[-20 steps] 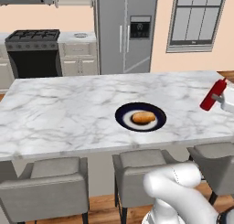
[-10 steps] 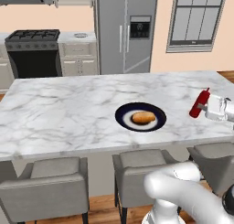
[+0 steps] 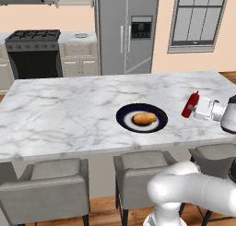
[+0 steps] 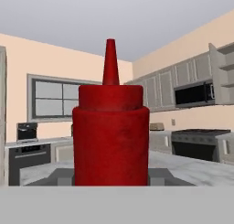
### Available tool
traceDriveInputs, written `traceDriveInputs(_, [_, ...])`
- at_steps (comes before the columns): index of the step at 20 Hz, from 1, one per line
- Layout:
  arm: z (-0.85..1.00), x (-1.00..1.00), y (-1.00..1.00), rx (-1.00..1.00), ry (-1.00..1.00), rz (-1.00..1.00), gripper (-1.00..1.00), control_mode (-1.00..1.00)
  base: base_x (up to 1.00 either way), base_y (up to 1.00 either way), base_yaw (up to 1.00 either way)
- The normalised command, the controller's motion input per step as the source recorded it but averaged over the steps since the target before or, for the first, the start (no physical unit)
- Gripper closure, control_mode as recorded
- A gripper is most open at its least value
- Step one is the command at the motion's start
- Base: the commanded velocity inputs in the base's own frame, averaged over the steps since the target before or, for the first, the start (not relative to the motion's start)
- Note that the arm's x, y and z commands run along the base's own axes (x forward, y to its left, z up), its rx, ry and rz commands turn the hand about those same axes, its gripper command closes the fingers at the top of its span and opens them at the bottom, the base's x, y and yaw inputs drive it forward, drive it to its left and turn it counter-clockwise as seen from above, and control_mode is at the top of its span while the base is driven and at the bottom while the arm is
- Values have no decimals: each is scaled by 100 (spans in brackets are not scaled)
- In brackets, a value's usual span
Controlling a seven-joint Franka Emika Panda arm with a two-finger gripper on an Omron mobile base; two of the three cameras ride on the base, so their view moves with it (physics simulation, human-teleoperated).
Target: Move the hot dog bun to the plate on the dining table and place the condiment next to that plate. Then navigate to the fridge and take the sausage and place it on the plate as well.
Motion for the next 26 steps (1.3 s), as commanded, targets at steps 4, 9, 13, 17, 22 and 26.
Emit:
traceDriveInputs(4, [-40,75,-37,0,0,0,100,-100,0,0,0])
traceDriveInputs(9, [-48,66,-38,0,0,0,100,-100,0,0,0])
traceDriveInputs(13, [-59,41,-24,-6,0,1,100,-100,0,0,0])
traceDriveInputs(17, [-63,41,-6,-12,0,0,100,-100,0,0,0])
traceDriveInputs(22, [-54,51,-1,-10,0,0,100,-100,0,0,0])
traceDriveInputs(26, [-46,46,-6,-2,0,0,100,-100,0,0,0])
